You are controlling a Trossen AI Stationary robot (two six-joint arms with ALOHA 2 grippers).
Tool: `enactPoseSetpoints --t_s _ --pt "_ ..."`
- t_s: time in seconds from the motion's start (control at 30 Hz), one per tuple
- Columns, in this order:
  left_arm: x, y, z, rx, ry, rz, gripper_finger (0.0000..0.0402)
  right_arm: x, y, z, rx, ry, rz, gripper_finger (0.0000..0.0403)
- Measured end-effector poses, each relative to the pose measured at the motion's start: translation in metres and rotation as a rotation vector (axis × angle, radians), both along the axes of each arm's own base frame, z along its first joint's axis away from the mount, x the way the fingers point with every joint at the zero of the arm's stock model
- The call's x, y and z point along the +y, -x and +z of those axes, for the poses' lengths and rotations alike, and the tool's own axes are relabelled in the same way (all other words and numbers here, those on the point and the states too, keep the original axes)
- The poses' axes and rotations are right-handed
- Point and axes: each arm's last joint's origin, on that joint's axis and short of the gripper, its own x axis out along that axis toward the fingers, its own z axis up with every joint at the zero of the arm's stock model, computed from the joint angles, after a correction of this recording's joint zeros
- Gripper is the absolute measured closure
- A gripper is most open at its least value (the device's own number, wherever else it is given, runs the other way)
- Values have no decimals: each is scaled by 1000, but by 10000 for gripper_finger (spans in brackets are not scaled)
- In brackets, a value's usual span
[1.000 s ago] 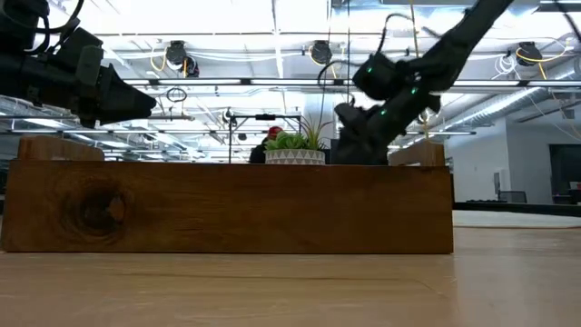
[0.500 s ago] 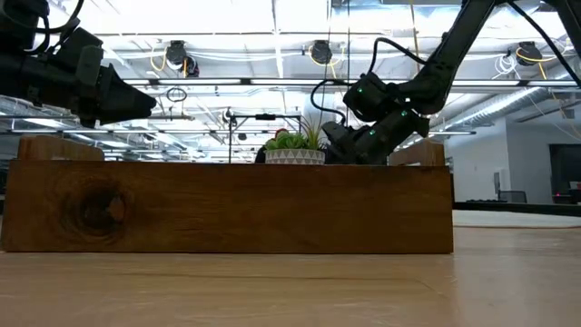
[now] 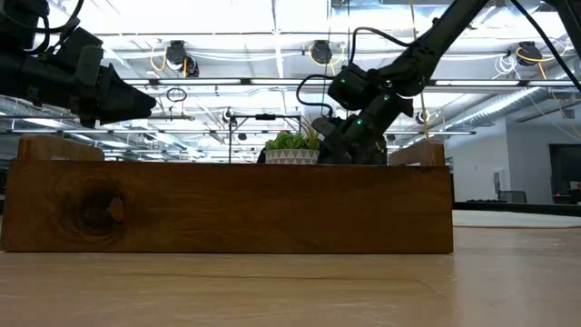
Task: Pick & Place Tea
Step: Put the orange tea bag into the left section of the wooden organizer
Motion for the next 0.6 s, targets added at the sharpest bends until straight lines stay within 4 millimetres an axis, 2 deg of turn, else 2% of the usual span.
enactPoseSetpoints --t_s 0.13,0.4,0.6 --pt "0 0 0 0 0 0 183 0 -1 -9 18 -42 -13 206" --pt "0 0 0 1 0 0 183 1 -12 -38 -9 -155 34 207" --pt "0 0 0 0 0 0 183 0 -16 -40 -61 -197 63 207"
